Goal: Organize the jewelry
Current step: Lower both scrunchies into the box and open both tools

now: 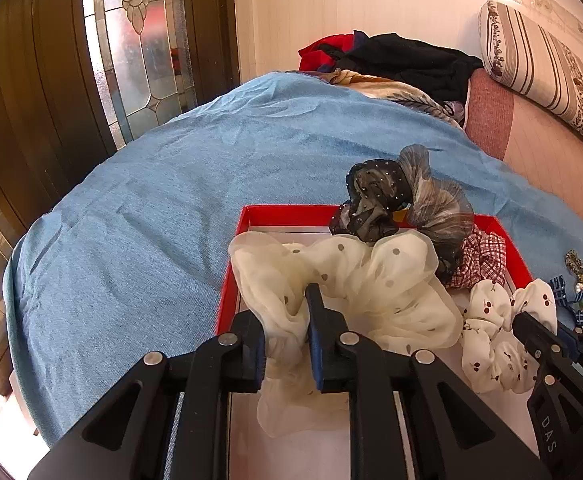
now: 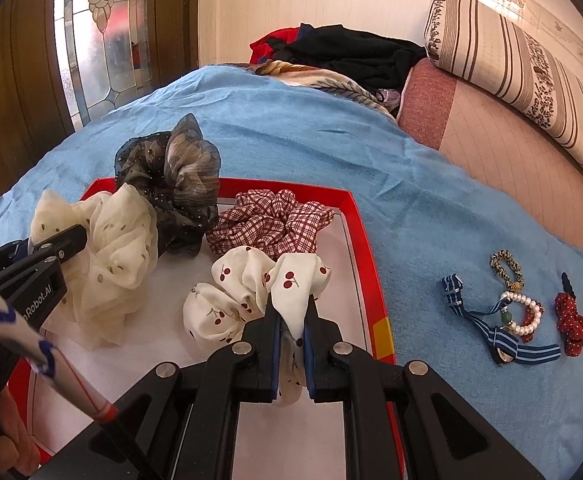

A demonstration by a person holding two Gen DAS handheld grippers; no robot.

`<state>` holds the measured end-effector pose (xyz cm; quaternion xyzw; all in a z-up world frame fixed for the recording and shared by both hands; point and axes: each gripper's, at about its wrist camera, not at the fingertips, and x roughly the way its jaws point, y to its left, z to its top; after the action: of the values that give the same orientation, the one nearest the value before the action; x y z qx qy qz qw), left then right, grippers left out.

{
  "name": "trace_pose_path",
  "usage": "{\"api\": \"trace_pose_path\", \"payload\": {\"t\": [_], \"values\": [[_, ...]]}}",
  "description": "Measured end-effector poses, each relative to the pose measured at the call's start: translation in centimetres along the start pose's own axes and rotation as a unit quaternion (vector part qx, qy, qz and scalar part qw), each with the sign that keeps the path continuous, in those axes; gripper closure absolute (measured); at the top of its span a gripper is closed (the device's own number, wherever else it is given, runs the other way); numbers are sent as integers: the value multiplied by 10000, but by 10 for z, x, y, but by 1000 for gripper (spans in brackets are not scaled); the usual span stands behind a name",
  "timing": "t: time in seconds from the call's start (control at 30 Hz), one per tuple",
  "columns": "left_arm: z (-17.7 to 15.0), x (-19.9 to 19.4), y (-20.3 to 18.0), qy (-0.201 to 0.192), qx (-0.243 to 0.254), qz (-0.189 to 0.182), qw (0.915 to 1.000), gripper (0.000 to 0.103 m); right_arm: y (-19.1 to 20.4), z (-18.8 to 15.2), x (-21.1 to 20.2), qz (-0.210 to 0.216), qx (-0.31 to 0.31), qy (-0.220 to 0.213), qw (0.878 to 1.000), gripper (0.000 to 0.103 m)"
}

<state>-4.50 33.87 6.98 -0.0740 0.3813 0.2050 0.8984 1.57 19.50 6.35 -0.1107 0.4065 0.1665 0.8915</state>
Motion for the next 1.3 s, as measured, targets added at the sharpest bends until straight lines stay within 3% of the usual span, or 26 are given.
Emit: {"api": "trace_pose_path", "payload": {"t": [0.3, 0.8, 0.87, 1.3], "values": [[1, -5, 2, -67, -57, 3, 10000, 76, 2, 0, -3, -26, -41, -36, 10000, 90], [5, -16, 3, -315, -169, 28, 9994, 62, 5, 2, -15, -83, -135, -130, 9998, 70], [5, -19, 2, -358, -184, 10, 9992, 60, 5, 2, -18, -106, -155, -161, 9997, 62], [10, -36, -2, -753, -255, -22, 9968, 51, 2, 3, -43, -113, -151, -352, 9992, 55]]}}
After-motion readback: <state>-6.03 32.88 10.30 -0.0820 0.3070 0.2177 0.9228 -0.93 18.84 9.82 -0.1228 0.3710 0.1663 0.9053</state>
